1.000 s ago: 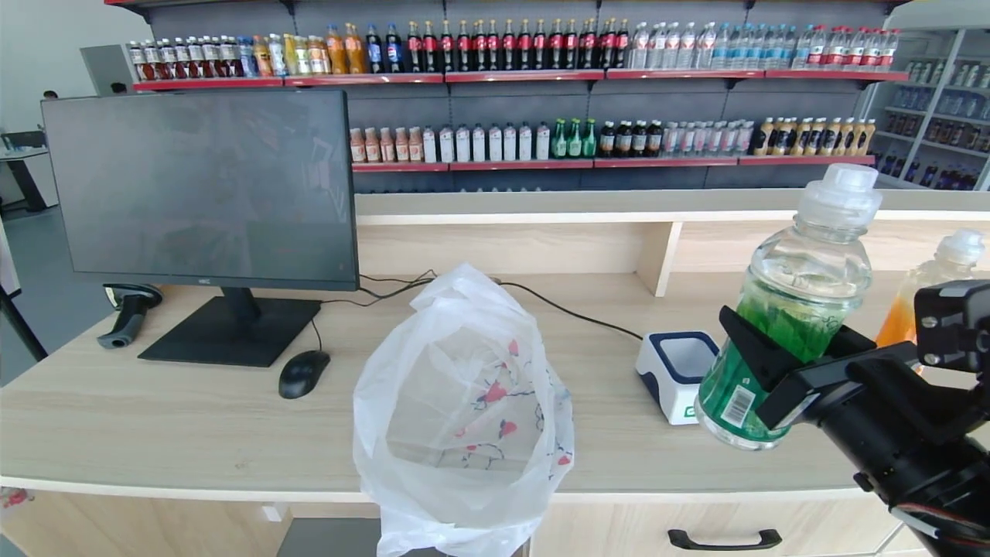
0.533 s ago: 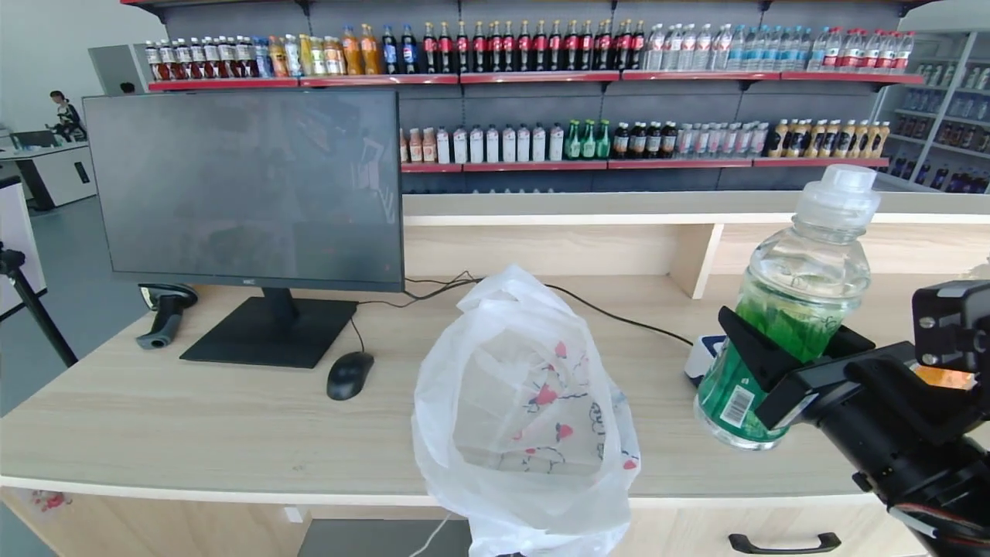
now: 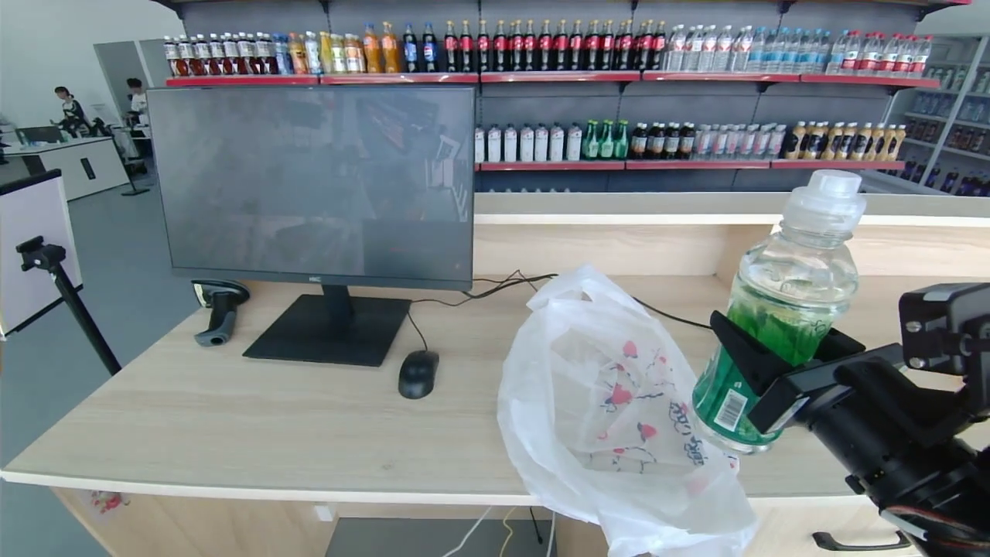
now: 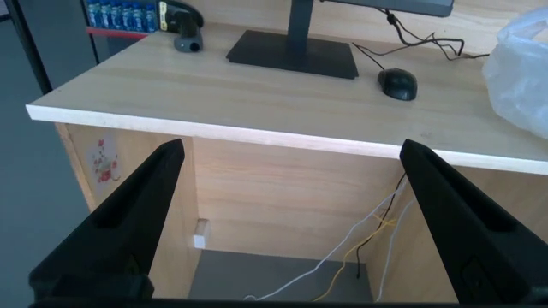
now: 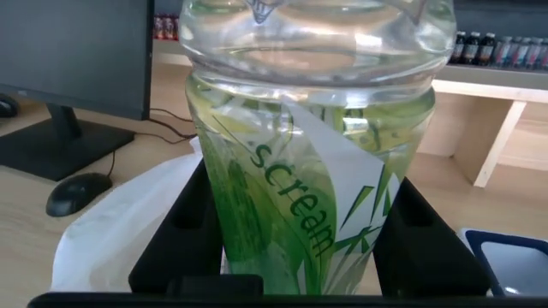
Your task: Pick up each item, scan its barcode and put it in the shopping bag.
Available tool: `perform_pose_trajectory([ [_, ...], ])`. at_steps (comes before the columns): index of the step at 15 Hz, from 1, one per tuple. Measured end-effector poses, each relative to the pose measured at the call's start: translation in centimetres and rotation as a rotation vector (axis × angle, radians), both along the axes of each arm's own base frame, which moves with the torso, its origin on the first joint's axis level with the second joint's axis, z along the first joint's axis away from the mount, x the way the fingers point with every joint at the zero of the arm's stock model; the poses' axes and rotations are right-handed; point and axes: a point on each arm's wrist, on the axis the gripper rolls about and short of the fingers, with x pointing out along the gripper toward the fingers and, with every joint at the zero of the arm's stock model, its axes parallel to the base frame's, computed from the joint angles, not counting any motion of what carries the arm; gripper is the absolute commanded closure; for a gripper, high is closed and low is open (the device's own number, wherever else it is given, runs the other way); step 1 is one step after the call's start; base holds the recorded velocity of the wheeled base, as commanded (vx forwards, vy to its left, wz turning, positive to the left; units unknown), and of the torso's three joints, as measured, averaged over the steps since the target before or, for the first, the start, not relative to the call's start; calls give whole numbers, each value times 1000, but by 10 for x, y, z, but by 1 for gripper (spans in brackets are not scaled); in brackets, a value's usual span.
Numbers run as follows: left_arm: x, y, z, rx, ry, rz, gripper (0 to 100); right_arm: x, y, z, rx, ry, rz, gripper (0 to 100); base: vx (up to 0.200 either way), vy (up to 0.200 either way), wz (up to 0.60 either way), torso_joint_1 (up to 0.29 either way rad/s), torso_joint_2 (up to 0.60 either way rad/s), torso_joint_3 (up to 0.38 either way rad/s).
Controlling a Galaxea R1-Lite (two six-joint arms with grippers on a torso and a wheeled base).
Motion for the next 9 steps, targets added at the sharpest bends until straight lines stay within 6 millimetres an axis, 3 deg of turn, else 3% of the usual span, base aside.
perform_pose_trajectory([
  [2,0,0,0,0,0,0,0,1,-1,0,1,1,-10,100,0,0,0,0,0,0],
  [8,0,0,0,2,0,0,0,7,7,-3,-11,12,6,100,200,0,0,3,3,1],
  [9,0,0,0,2,0,-1,0,9,8,-4,-16,19,8,100,0,0,0,0,0,0],
])
